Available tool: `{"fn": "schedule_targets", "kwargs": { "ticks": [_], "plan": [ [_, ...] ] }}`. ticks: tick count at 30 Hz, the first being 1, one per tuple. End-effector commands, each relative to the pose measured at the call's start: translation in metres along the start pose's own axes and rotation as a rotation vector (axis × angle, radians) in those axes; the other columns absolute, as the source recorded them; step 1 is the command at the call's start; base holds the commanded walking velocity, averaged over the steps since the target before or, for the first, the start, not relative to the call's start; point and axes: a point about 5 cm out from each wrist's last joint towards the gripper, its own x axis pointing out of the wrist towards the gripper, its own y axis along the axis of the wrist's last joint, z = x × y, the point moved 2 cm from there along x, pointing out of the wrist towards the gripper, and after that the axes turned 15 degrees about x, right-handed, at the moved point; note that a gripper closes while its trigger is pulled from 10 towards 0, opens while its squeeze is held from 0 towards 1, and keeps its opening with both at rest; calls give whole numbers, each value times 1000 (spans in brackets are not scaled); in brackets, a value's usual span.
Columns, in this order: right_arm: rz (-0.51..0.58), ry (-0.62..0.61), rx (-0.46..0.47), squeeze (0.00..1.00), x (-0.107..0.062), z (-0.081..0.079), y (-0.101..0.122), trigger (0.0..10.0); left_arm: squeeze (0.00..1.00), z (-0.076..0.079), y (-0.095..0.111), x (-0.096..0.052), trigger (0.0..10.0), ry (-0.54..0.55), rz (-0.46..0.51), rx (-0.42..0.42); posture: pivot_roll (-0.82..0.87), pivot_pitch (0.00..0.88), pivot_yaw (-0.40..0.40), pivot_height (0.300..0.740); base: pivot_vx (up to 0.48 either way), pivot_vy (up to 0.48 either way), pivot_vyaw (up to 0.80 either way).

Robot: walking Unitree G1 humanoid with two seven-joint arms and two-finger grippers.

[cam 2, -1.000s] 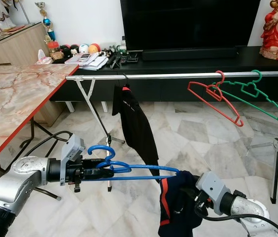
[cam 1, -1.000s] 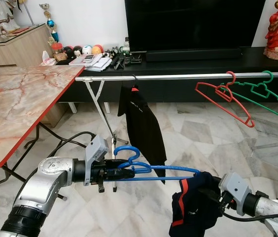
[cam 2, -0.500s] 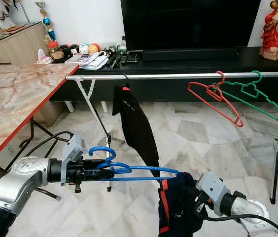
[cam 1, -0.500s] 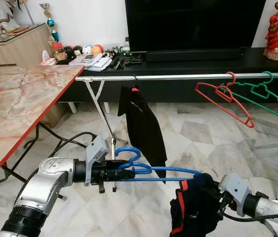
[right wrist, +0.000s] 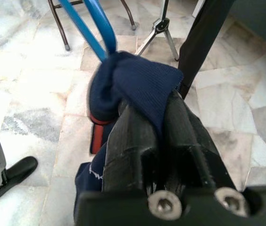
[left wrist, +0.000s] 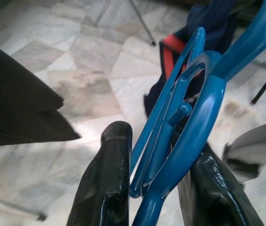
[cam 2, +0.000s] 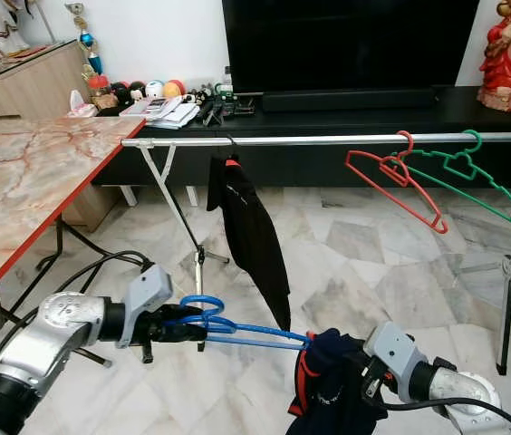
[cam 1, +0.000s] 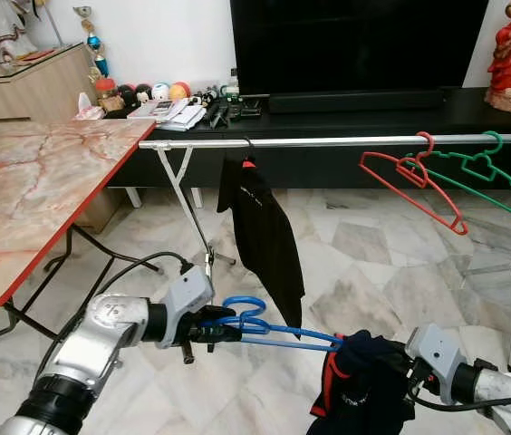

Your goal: Hang hanger

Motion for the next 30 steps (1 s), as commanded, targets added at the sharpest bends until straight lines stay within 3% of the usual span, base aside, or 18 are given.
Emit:
{"fn": "schedule_targets", "kwargs": {
  "ticks": [1, 7, 11, 14, 19, 21, 23, 24, 25, 29, 30],
  "plan": [
    [30, 9, -38, 0, -1, 1, 12, 0, 0, 0, -10, 3, 0, 9, -96, 44, -38, 0, 75, 740, 0, 0, 0],
    [41, 28, -43, 0, 1, -2, 18, 0, 0, 18, -8, 27, 0, -57, -122, 107, -41, 0, 74, 740, 0, 0, 0],
    [52, 49, -47, 0, 5, -6, 22, 0, 0, 35, 0, 55, 0, -90, -122, 179, -42, 0, 73, 740, 0, 0, 0],
    [52, 37, -47, 0, 4, -4, 22, 0, 0, 32, 0, 59, 0, -49, -136, 187, -46, 0, 74, 740, 0, 0, 0],
    [62, -26, -46, 0, 0, 3, 20, 0, 0, 11, -15, 45, 0, 84, -212, 172, -47, 0, 78, 740, 0, 0, 0],
    [49, -111, -41, 0, -3, 13, 14, 0, 0, 2, -23, 29, 0, 133, -219, 136, -43, 0, 78, 740, 0, 0, 0],
    [30, -170, -13, 0, -5, 20, 7, 0, 0, 1, -31, 14, 0, 117, -233, 121, -41, 0, 78, 740, 0, 0, 0],
    [10, -218, -3, 0, -7, 25, 2, 0, 0, 2, -40, 0, 0, 92, -266, 114, -31, 0, 80, 740, 0, 0, 0],
    [7, -226, -4, 0, -7, 25, 1, 0, 0, 2, -42, -3, 0, 87, -274, 113, -31, 0, 80, 740, 0, 0, 0],
    [8, -289, 42, 0, -8, 30, -4, 0, 0, -3, -76, -37, 0, 136, -461, 115, -30, 0, 86, 740, 0, 0, 0],
    [9, -291, 43, 0, -8, 30, -4, 0, 0, -4, -78, -39, 0, 143, -468, 112, -30, 0, 86, 740, 0, 0, 0]
  ]
}}
